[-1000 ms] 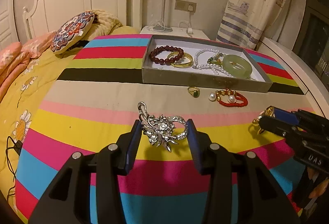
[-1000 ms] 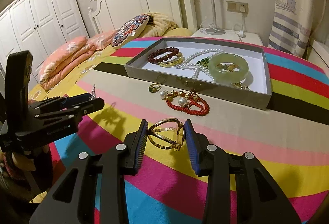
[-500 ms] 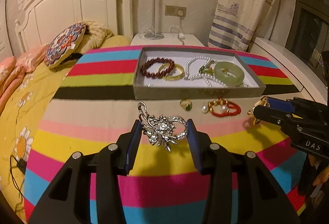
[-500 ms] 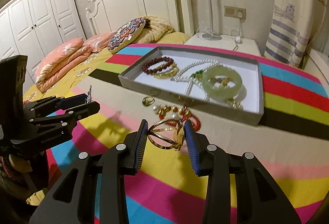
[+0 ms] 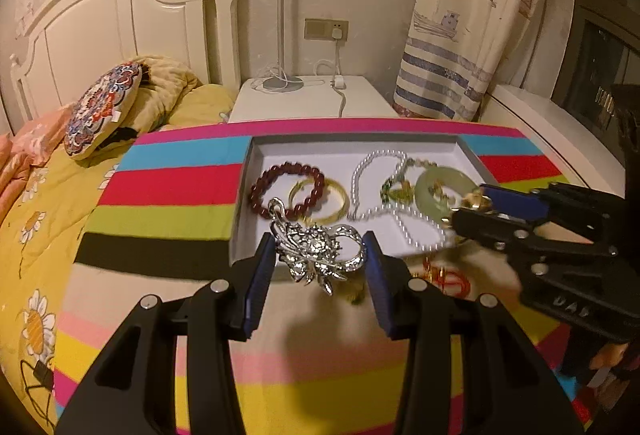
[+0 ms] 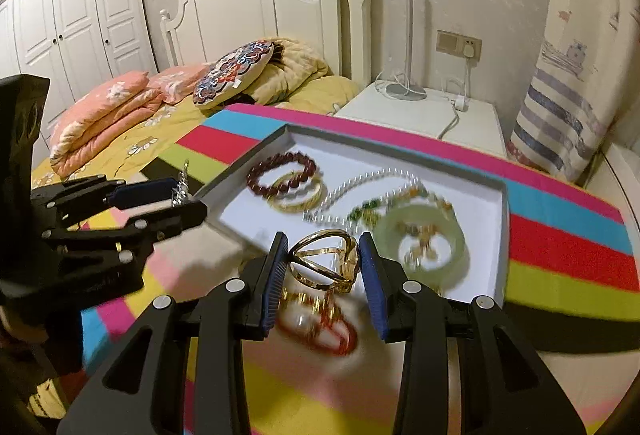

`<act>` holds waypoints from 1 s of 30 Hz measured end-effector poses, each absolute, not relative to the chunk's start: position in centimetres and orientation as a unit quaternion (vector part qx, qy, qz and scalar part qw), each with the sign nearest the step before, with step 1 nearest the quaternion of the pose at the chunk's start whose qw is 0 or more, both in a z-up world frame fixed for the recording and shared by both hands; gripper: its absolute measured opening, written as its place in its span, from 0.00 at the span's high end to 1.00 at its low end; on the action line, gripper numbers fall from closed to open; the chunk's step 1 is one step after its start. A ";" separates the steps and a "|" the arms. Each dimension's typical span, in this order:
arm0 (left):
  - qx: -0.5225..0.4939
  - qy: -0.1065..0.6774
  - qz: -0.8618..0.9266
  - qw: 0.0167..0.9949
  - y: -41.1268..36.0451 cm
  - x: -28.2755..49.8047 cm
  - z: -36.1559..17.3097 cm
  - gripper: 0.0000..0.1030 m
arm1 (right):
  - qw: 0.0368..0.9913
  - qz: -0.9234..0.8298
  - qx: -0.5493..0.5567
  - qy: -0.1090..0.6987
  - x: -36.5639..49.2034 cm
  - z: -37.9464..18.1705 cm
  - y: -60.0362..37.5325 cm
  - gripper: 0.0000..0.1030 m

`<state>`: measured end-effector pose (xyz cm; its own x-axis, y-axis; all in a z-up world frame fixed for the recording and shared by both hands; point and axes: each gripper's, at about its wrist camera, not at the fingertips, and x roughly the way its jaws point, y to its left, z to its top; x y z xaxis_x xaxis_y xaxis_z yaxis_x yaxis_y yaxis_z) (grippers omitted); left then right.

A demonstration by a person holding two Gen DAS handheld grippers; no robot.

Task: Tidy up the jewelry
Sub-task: 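Carry the silver brooch and gold hoops into the gray box and open both tools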

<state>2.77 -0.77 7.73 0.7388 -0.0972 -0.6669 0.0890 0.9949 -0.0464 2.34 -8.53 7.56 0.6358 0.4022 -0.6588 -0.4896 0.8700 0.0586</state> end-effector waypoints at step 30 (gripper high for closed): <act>-0.048 0.428 -0.007 0.902 -0.8 11.6 2.4 0.57 | 0.879 0.203 -0.039 0.430 14.6 4.0 -4.0 0.64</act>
